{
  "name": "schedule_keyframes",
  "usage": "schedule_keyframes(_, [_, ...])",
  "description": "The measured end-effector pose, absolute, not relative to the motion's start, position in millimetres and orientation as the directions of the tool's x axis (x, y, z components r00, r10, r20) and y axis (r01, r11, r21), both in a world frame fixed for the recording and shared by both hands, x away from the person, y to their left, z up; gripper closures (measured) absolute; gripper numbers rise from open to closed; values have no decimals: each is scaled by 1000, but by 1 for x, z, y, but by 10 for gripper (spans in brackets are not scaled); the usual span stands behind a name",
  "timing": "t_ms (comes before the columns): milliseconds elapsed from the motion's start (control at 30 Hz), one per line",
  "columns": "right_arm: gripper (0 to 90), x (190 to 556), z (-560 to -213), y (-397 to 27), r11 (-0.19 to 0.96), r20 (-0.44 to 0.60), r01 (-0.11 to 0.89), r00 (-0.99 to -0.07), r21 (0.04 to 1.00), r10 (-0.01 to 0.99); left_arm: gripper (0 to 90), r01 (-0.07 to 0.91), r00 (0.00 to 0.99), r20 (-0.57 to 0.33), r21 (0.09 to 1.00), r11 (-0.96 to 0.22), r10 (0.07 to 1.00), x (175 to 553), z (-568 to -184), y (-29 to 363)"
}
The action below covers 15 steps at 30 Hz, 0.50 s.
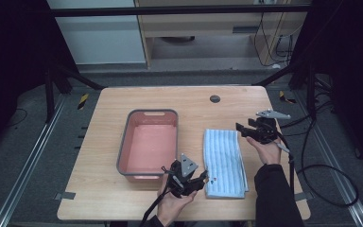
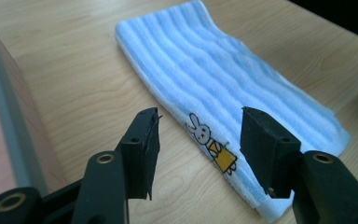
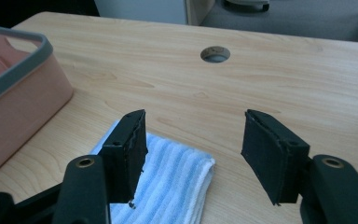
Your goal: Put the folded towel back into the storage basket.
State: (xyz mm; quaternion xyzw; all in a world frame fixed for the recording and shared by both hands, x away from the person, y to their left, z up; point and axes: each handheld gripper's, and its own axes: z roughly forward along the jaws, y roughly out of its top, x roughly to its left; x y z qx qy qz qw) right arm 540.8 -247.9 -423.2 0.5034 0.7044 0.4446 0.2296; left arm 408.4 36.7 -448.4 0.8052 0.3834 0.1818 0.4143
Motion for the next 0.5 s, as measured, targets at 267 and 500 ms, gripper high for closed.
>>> schedule_keyframes(267, [406, 548, -444, -242, 92, 144, 551, -370, 829, 918, 473, 500, 652, -39, 773, -391, 757, 410, -472, 26])
schedule_keyframes(500, [415, 556, -459, -234, 145, 109, 579, -380, 802, 918, 497, 522, 661, -54, 749, -408, 748, 412, -485, 19])
